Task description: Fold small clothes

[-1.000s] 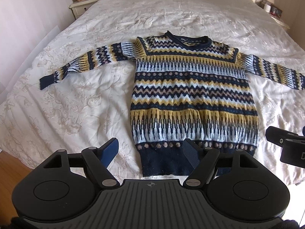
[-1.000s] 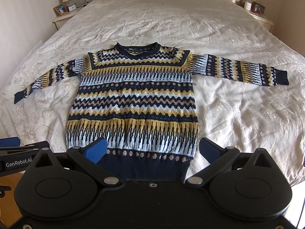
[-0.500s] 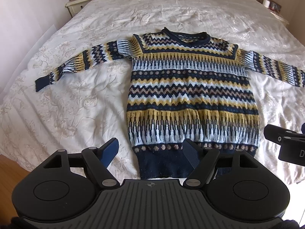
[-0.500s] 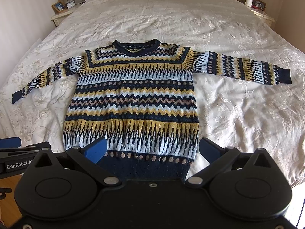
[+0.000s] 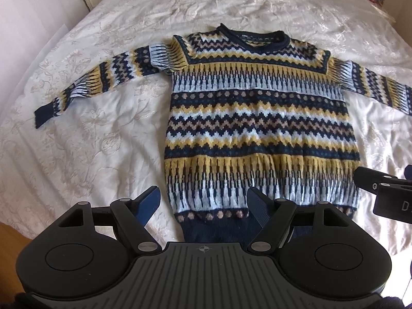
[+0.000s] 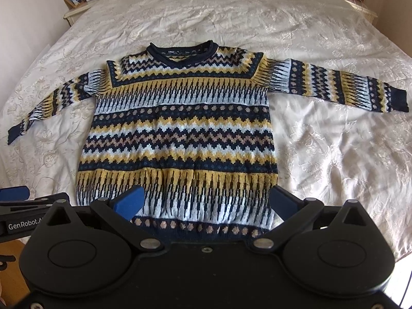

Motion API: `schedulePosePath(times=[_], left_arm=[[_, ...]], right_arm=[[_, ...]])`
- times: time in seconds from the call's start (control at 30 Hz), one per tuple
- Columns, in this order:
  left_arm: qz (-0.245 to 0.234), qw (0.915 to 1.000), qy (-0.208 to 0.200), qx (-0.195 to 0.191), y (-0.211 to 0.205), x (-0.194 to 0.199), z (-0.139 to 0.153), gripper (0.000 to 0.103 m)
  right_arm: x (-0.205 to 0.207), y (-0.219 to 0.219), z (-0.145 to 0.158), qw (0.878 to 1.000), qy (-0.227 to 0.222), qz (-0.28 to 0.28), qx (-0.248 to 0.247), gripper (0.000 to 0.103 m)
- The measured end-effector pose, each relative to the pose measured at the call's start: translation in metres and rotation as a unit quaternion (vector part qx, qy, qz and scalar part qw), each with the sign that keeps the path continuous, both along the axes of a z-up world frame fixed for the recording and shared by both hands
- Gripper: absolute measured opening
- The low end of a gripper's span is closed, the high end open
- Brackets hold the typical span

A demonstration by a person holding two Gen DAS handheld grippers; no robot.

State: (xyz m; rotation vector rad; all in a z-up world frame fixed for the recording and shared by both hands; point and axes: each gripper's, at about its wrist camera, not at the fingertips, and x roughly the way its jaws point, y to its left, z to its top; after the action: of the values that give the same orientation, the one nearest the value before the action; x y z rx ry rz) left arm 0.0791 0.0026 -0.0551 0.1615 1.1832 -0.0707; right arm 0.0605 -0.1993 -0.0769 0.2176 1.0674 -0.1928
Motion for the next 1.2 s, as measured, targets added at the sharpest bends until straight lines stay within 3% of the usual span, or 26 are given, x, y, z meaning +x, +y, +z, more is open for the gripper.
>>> schedulePosePath(times=[0.17,0.3,0.47,0.57,0.73,0.83,0.9,1.0,1.07,1.2], left_arm=[[0.003,0.9999,0.014,-0.003,-0.005,0.028,-0.01,0.073],[-0.015,0.9998,0.008,0.0,-0.014,0.049,-0.015,0.061],[-0.042,0.9991,-0.002,-0.001,-0.025,0.072,-0.02,0.061],[-0.062,0.9978,-0.02,-0.002,-0.033,0.083,-0.02,0.061],[-0.073,0.997,-0.025,-0.009,-0.044,0.102,-0.015,0.061],[-0.059,0.9979,-0.022,-0.017,-0.051,0.108,-0.012,0.061],[-0.052,0.998,-0.035,-0.006,-0.058,0.109,-0.009,0.061],[-0.038,0.9978,-0.054,0.011,-0.073,0.108,-0.003,0.061],[-0.016,0.9985,-0.048,0.021,-0.081,0.11,-0.001,0.061],[-0.003,0.9992,-0.039,0.002,-0.099,0.112,0.004,0.061]], right_arm=[[0.025,-0.009,-0.008,1.0,0.017,0.004,0.001,0.102],[0.043,-0.018,-0.011,1.0,0.016,0.0,-0.001,0.102],[0.067,-0.038,-0.013,0.998,0.044,-0.043,-0.022,0.102],[0.069,-0.057,-0.014,0.997,0.031,-0.072,-0.014,0.102],[0.067,-0.097,-0.017,0.991,-0.013,-0.131,-0.026,0.102],[0.071,-0.125,-0.023,0.99,-0.01,-0.136,-0.038,0.1],[0.074,-0.148,-0.027,0.99,-0.007,-0.137,-0.037,0.092],[0.077,-0.183,-0.033,0.989,-0.007,-0.14,-0.04,0.09],[0.077,-0.21,-0.035,0.989,-0.013,-0.147,-0.028,0.09],[0.071,-0.275,-0.037,0.987,-0.04,-0.157,0.001,0.084]])
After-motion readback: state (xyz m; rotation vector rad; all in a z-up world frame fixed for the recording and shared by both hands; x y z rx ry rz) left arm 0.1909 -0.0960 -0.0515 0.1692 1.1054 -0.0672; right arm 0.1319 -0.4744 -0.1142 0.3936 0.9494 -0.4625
